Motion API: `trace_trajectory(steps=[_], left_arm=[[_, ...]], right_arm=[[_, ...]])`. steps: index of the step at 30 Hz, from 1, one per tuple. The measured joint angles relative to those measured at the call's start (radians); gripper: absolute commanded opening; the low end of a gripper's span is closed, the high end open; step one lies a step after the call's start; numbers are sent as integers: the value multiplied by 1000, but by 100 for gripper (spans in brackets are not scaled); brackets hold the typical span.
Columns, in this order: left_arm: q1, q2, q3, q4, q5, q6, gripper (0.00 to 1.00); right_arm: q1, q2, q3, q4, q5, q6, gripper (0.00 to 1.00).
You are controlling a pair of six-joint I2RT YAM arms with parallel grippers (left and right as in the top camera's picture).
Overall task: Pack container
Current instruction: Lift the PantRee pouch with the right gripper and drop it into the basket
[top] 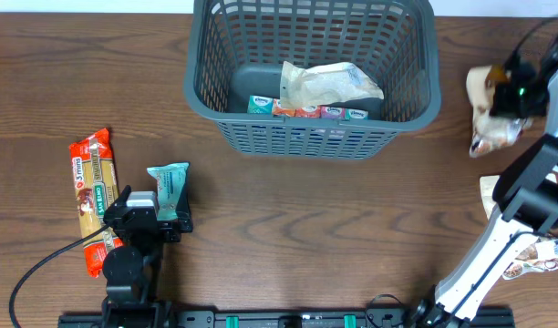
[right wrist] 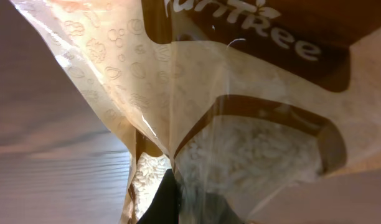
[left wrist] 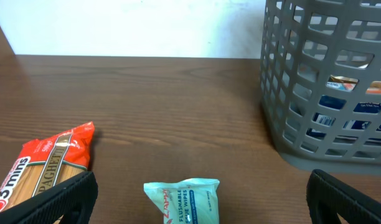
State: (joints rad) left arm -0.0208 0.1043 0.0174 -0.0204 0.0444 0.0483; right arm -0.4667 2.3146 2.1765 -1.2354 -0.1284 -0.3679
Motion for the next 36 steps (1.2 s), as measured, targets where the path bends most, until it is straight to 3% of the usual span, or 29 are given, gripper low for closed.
trace_trajectory(steps=[8, 15, 25, 36], left_arm=[[0, 0, 0, -1, 0, 0, 99], [0, 0, 0, -1, 0, 0, 99], [0, 0, 0, -1, 0, 0, 99], [0, 0, 0, -1, 0, 0, 99]], right_arm=[[155, -378, 98, 66, -5, -19, 1], [401, -566, 114, 109, -24, -195, 1], [628, -520, 112, 29, -166, -613, 1], [731, -291, 112, -23, -192, -709, 1]])
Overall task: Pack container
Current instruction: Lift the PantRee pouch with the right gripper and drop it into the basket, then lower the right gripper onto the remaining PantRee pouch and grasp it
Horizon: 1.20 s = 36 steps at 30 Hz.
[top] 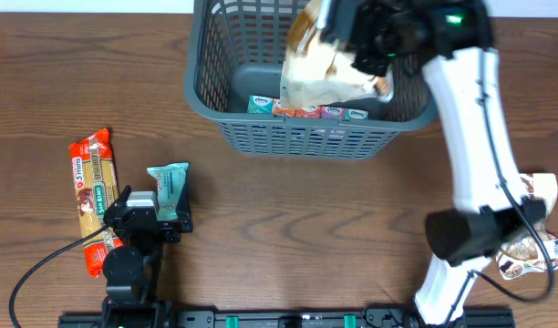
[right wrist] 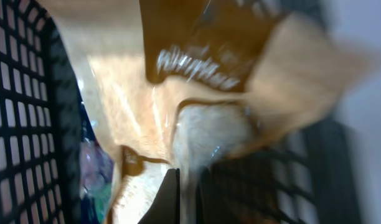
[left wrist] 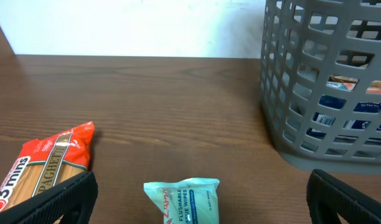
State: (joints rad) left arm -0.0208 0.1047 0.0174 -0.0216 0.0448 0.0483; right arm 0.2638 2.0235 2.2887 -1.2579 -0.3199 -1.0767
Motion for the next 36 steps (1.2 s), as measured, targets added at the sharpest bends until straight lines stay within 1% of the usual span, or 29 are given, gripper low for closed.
trace_trajectory(steps=[6, 11, 14, 16, 17, 19, 23, 24, 26, 27, 29, 33, 35, 36], left_arm=[[0, 0, 0, 0, 0, 0, 99], [0, 0, 0, 0, 0, 0, 99], [0, 0, 0, 0, 0, 0, 99], [0, 0, 0, 0, 0, 0, 99], [0, 0, 0, -1, 0, 0, 98], [0, 0, 0, -4, 0, 0, 99], [0, 0, 0, -5, 0, -8, 99], [0, 0, 0, -5, 0, -13, 99], [0, 0, 0, -5, 0, -23, 99], [0, 0, 0, -5, 0, -26, 99], [0, 0, 0, -5, 0, -29, 98], [0, 0, 0, -5, 0, -30, 99], [0, 0, 0, -5, 0, -30, 99], [0, 0, 0, -5, 0, -30, 99]], right_arm=[[52, 109, 0, -13, -3, -6, 1], [63, 151, 0, -12, -3, -6, 1], [63, 152, 0, 21, 4, -6, 1], [63, 150, 0, 73, 22, -2, 2], [61, 148, 0, 103, 34, 4, 4], [57, 136, 0, 187, 65, 42, 19], [28, 68, 1, 315, 109, 141, 34], [13, 38, 1, 333, 115, 177, 41], [-29, -30, 2, 337, 118, 251, 53], [-49, -53, 4, 330, 120, 289, 55], [-116, -116, 13, 294, 126, 351, 63], [-306, -201, 32, 175, 103, 484, 56], [-416, -218, 34, 97, 60, 548, 56], [-471, -221, 34, 52, 30, 577, 59]])
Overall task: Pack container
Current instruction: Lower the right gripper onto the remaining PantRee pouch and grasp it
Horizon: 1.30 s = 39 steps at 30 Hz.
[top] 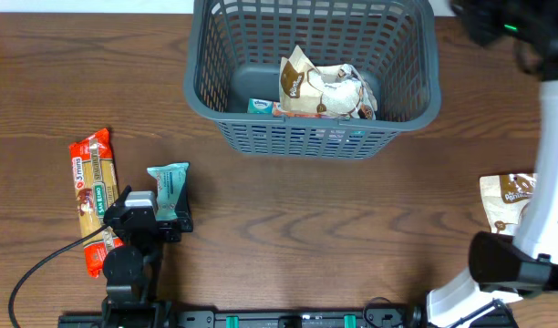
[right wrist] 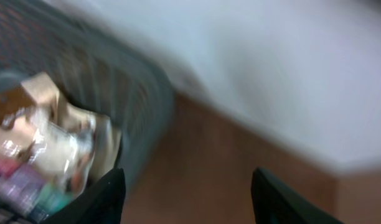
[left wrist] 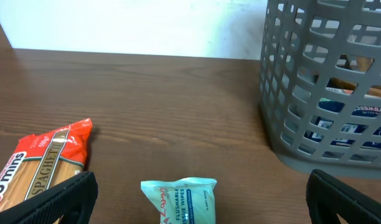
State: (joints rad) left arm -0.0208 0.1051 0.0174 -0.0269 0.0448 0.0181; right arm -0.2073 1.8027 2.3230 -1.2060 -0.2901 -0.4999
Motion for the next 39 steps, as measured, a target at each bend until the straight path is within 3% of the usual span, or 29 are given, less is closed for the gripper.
trace_trajectory(steps=[2, 3, 4, 7, 12, 18, 29, 39], left_arm=[[0, 0, 0, 0, 0, 0, 99], [0, 0, 0, 0, 0, 0, 99], [0, 0, 0, 0, 0, 0, 99], [0, 0, 0, 0, 0, 0, 99], [0, 0, 0, 0, 0, 0, 99], [0, 0, 0, 0, 0, 0, 99], [0, 0, 0, 0, 0, 0, 99], [0, 0, 0, 0, 0, 0, 99]], right_arm=[[-93, 0, -1, -87, -41, 49, 66], [-129, 0, -2, -133, -53, 61, 78], [-168, 0, -2, -191, -68, 77, 99], [-243, -1, -3, -354, -87, 74, 99], [-271, -6, -8, -484, -92, 86, 99], [-256, -138, -153, -473, 22, 175, 99], [-219, -618, -577, -466, 190, 278, 99], [-220, -693, -1045, -241, 306, 250, 99]])
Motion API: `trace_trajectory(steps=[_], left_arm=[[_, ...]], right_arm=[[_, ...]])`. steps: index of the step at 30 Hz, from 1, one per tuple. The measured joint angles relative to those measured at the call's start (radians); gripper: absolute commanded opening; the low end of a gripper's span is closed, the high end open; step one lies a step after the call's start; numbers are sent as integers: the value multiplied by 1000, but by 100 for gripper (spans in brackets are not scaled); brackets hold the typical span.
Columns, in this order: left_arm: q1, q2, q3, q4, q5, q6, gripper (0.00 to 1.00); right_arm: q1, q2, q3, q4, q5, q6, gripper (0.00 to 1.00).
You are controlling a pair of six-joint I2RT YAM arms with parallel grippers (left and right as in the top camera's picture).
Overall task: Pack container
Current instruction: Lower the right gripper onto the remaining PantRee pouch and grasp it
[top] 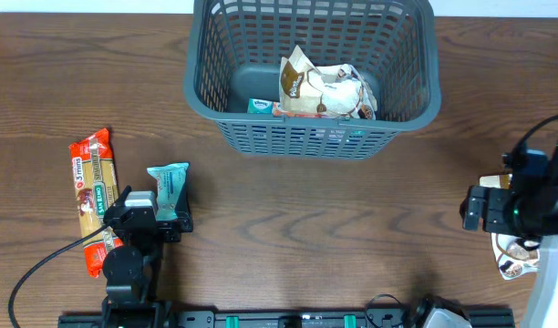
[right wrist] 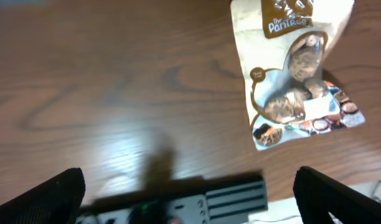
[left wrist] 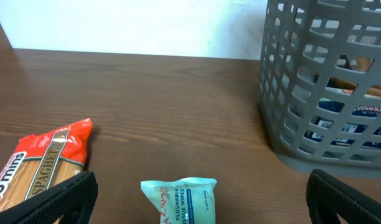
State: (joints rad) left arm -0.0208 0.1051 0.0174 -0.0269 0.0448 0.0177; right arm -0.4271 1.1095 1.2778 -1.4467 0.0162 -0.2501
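Observation:
The grey basket (top: 215,100) stands at the table's far middle, with a beige-and-brown bag (top: 325,87) lying on colourful tissue packs (top: 259,107) inside. A teal wipes pack (left wrist: 178,199) lies between the fingers of my open left gripper (left wrist: 200,208), with a red spaghetti pack (left wrist: 41,162) to its left. My right gripper (right wrist: 190,199) hangs open and empty above the table at the right front. A beige snack pouch (right wrist: 296,74) lies flat just beyond it. In the overhead view the right arm covers most of that pouch (top: 514,258).
The table's front edge and a black-and-grey rail (right wrist: 197,202) run below the right gripper. The basket wall (left wrist: 321,87) rises to the right of the left gripper. Bare wood lies between the basket and the front edge.
My right gripper was open at the far right beside the basket. Now it is at the right front, above the snack pouch. The left arm, the wipes and the spaghetti have not moved.
My right gripper was first shut on a beige bag at the table's far right. It then held that bag over the basket. After that the bag lay in the basket and the gripper was open beside it. Now the gripper is over the pouch at the right front.

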Motion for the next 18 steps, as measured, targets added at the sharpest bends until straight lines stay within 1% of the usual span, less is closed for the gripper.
trace_trajectory(steps=[4, 5, 8, 12, 15, 18], left_arm=[[0, 0, 0, 0, 0, 0, 99], [0, 0, 0, 0, 0, 0, 99], [0, 0, 0, 0, 0, 0, 99], [0, 0, 0, 0, 0, 0, 99], [0, 0, 0, 0, 0, 0, 99], [0, 0, 0, 0, 0, 0, 99]], right_arm=[[0, 21, -93, 150, 11, -60, 99], [0, 29, -107, 178, 13, -84, 97], [0, 61, -150, 272, 18, -151, 99], [-13, 102, -196, 344, 18, -257, 99], [-68, 133, -206, 382, 4, -328, 99], [-164, 171, -207, 416, -57, -375, 99]])
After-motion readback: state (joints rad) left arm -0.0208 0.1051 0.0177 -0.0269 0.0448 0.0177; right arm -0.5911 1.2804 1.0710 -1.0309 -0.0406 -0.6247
